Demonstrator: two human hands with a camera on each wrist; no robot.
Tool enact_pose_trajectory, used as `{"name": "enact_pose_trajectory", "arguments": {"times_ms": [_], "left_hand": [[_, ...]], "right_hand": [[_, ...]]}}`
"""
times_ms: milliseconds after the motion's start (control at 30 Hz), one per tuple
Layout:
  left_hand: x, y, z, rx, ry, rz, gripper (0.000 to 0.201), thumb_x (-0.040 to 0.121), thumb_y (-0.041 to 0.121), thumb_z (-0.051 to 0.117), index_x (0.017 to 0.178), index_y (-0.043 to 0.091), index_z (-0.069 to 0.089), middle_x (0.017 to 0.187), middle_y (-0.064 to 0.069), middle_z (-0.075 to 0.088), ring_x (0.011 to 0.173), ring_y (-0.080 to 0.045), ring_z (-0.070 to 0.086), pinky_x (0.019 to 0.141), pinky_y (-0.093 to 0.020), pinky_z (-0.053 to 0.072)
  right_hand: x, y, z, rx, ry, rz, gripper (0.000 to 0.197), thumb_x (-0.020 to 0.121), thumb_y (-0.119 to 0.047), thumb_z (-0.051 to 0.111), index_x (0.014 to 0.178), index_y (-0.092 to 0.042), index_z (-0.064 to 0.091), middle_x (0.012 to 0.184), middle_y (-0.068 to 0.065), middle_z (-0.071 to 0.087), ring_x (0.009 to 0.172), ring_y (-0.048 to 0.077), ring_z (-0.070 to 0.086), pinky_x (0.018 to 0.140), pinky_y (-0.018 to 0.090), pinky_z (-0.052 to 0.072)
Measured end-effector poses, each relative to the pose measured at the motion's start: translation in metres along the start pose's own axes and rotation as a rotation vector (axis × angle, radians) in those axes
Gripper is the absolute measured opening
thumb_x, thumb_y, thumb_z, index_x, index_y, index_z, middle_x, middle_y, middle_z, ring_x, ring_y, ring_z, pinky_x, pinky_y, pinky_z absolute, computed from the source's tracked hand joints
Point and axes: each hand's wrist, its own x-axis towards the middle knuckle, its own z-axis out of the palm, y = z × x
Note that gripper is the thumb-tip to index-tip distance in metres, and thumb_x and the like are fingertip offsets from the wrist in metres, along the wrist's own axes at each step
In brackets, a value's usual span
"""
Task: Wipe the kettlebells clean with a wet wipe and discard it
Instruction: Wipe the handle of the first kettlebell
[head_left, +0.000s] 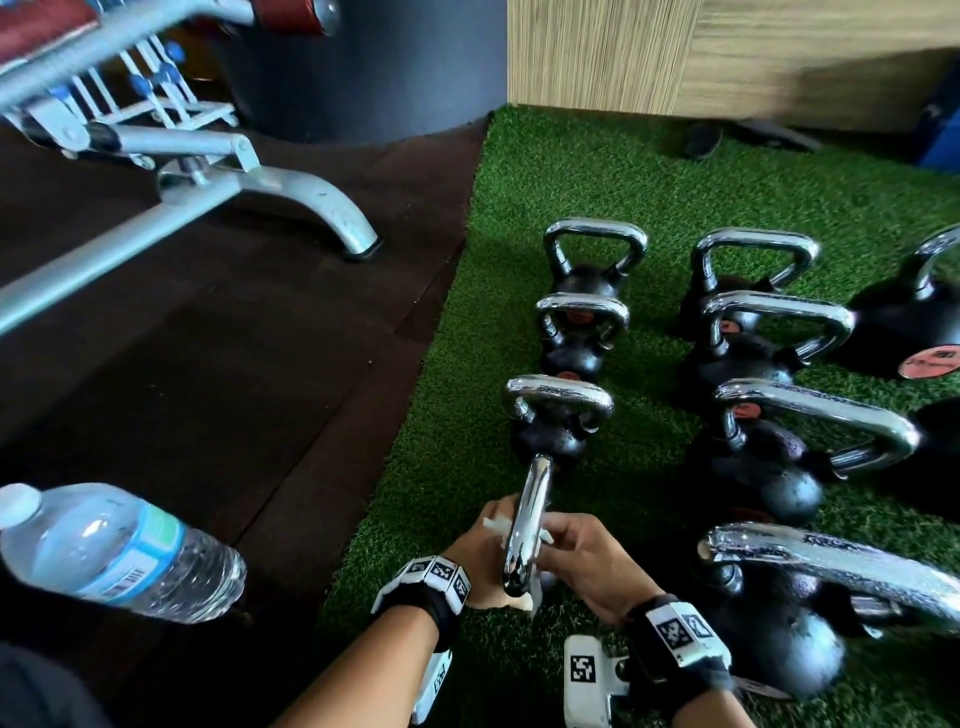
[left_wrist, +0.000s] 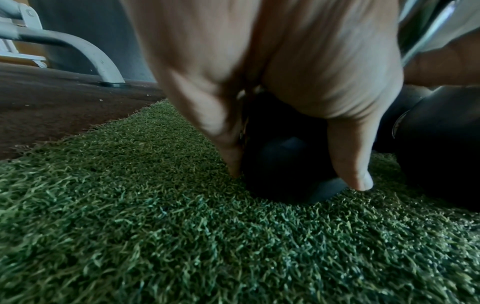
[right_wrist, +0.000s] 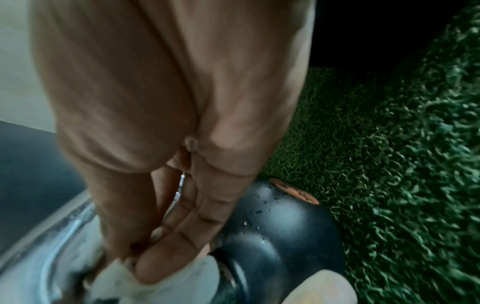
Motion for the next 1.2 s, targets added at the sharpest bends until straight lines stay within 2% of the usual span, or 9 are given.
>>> {"name": "enact_pose_trajectory", "arguments": {"times_ms": [100,300,367,467,633,800,933,1067,1200], "left_hand": [[0.001,0.0,0.001,0.035,0.013,0.05,0.077,0.067,0.035,0.089,0.133,0.016,0.053,0.142,-0.016,0.039,0.133,-0.032,0.035,0.119,-0.043,0.032],[-0.004,0.001,0.0,-0.008,0.037,0.066,0.096,0.065,0.029,0.092,0.142,0.023,0.035,0.143,-0.021,0.028,0.136,-0.036,0.031,0.121,-0.041,0.029],[-0.005,0.001,0.0,-0.055,0.053,0.038,0.111,0.065,0.026,0.093,0.152,0.01,0.026,0.149,-0.021,0.024,0.141,-0.036,0.027,0.123,-0.037,0.023],[-0.006,0.001,0.0,-0.06,0.066,0.036,0.105,0.065,0.023,0.091,0.148,-0.007,0.034,0.154,-0.024,0.024,0.144,-0.039,0.023,0.123,-0.041,0.022],[-0.009,0.0,0.001,-0.102,0.076,0.034,0.111,0.066,0.026,0.091,0.151,-0.005,0.026,0.153,-0.02,0.024,0.143,-0.039,0.028,0.122,-0.037,0.022],[-0.005,0.0,0.003,-0.016,0.115,0.131,0.112,0.06,0.031,0.094,0.151,-0.001,0.035,0.153,-0.019,0.029,0.141,-0.036,0.029,0.122,-0.044,0.026],[-0.011,-0.001,0.004,-0.186,0.101,0.062,0.11,0.057,0.014,0.094,0.145,-0.012,0.034,0.147,-0.028,0.037,0.136,-0.041,0.04,0.118,-0.049,0.033],[-0.01,-0.001,0.008,-0.181,0.166,0.051,0.093,0.073,0.009,0.083,0.149,0.001,0.03,0.15,-0.023,0.032,0.142,-0.034,0.036,0.121,-0.038,0.031],[-0.005,-0.003,0.008,-0.122,0.121,0.102,0.108,0.069,0.022,0.086,0.156,0.009,0.024,0.153,-0.013,0.029,0.145,-0.028,0.024,0.122,-0.037,0.027]], "right_hand": [[0.006,0.001,-0.003,-0.033,0.163,-0.091,0.019,0.083,0.0,0.072,0.102,0.0,0.072,0.1,0.025,0.072,0.089,0.031,0.07,0.082,0.041,0.057],[0.009,0.003,0.002,-0.2,0.255,-0.099,0.024,0.073,0.007,0.076,0.088,-0.01,0.074,0.091,0.015,0.076,0.086,0.027,0.073,0.074,0.031,0.058],[0.014,-0.001,0.004,-0.281,0.333,-0.112,0.025,0.072,0.007,0.075,0.083,-0.015,0.073,0.085,0.01,0.077,0.081,0.023,0.074,0.07,0.028,0.058],[0.021,-0.002,0.009,-0.38,0.541,-0.123,0.029,0.07,0.007,0.074,0.075,-0.021,0.071,0.076,0.002,0.076,0.071,0.016,0.073,0.064,0.028,0.059],[0.018,0.003,0.014,-0.462,0.656,-0.134,0.029,0.07,0.004,0.074,0.07,-0.025,0.069,0.068,-0.003,0.073,0.061,0.007,0.069,0.055,0.022,0.052],[0.027,-0.006,0.005,-0.488,0.829,-0.119,0.015,0.075,-0.011,0.078,0.066,-0.02,0.07,0.065,-0.004,0.073,0.061,0.012,0.069,0.062,0.034,0.059],[0.033,-0.01,0.01,-0.563,0.856,-0.044,0.013,0.072,-0.016,0.078,0.064,-0.02,0.069,0.061,-0.005,0.071,0.06,0.011,0.067,0.063,0.034,0.058],[0.035,-0.007,0.01,-0.526,0.892,0.02,0.014,0.067,-0.017,0.079,0.06,-0.018,0.067,0.056,-0.005,0.069,0.048,0.004,0.061,0.051,0.027,0.05],[0.034,-0.006,0.014,-0.549,0.891,0.141,0.019,0.065,-0.02,0.08,0.056,-0.015,0.064,0.052,-0.002,0.066,0.05,0.008,0.059,0.05,0.024,0.048]]}}
